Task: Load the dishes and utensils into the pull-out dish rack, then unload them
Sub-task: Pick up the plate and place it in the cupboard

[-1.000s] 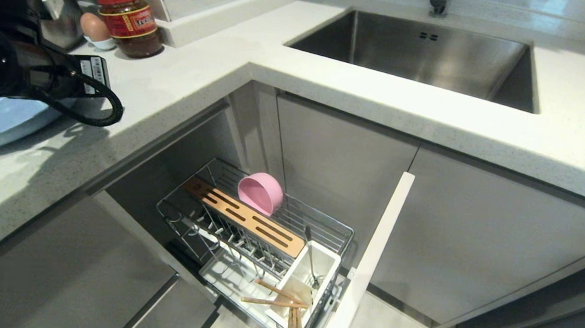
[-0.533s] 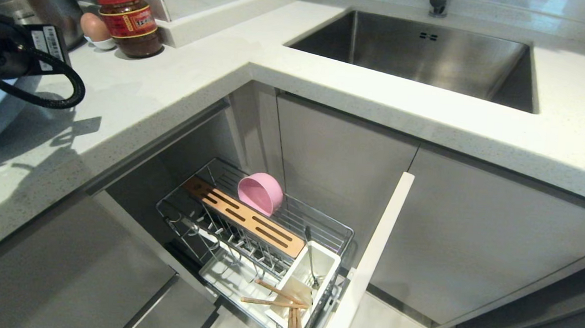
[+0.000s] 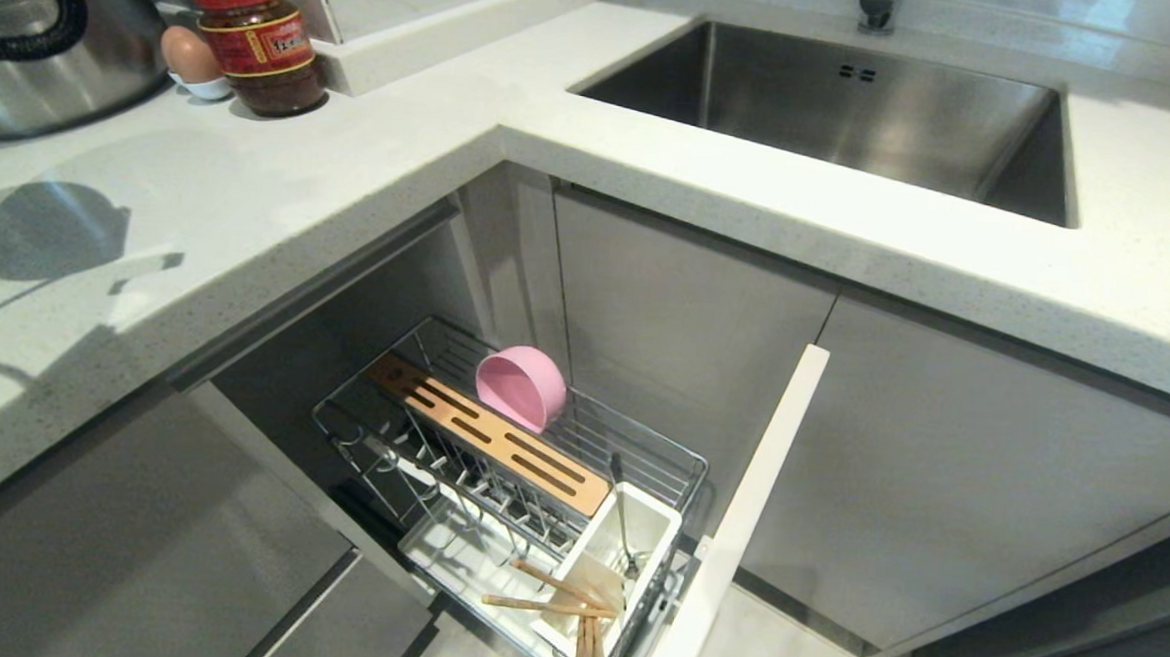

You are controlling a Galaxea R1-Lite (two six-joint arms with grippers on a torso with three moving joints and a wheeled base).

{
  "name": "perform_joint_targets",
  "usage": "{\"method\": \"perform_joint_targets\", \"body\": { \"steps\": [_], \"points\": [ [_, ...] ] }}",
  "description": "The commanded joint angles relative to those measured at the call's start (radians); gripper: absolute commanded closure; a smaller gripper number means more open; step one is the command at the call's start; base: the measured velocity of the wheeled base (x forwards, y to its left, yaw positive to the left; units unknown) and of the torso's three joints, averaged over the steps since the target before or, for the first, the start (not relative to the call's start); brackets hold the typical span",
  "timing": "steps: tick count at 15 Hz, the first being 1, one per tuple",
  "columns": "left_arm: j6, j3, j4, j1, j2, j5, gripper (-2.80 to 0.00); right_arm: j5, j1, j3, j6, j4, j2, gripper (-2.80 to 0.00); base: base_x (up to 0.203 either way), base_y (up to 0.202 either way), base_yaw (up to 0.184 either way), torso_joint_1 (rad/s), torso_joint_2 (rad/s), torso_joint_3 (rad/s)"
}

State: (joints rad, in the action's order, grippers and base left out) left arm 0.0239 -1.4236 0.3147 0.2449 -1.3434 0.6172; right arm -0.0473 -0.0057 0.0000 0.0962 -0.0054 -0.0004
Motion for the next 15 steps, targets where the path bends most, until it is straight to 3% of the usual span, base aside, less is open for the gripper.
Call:
{"method": "perform_joint_targets", "body": {
  "steps": [1, 7, 10, 13, 15],
  "points": [
    [0.020, 0.004, 0.132, 0.127, 0.018, 0.004, 0.00, 0.000, 0.000, 0.000, 0.000, -0.001, -0.004, 0.00, 0.000, 0.000, 0.000, 0.000, 0.00, 0.000],
    [0.024, -0.008, 0.332, 0.626, -0.031, 0.060, 0.00, 0.000, 0.000, 0.000, 0.000, -0.001, -0.004, 0.00, 0.000, 0.000, 0.000, 0.000, 0.00, 0.000],
    [0.023, -0.005, 0.511, 0.817, -0.144, 0.130, 0.00, 0.000, 0.000, 0.000, 0.000, -0.001, -0.004, 0.00, 0.000, 0.000, 0.000, 0.000, 0.00, 0.000],
    [-0.020, 0.091, 0.630, 0.857, -0.208, 0.152, 0.00, 0.000, 0.000, 0.000, 0.000, -0.001, -0.004, 0.00, 0.000, 0.000, 0.000, 0.000, 0.00, 0.000],
    [-0.135, 0.189, 0.643, 0.859, -0.219, 0.166, 0.00, 0.000, 0.000, 0.000, 0.000, -0.001, -0.004, 0.00, 0.000, 0.000, 0.000, 0.000, 0.00, 0.000]
  ]
}}
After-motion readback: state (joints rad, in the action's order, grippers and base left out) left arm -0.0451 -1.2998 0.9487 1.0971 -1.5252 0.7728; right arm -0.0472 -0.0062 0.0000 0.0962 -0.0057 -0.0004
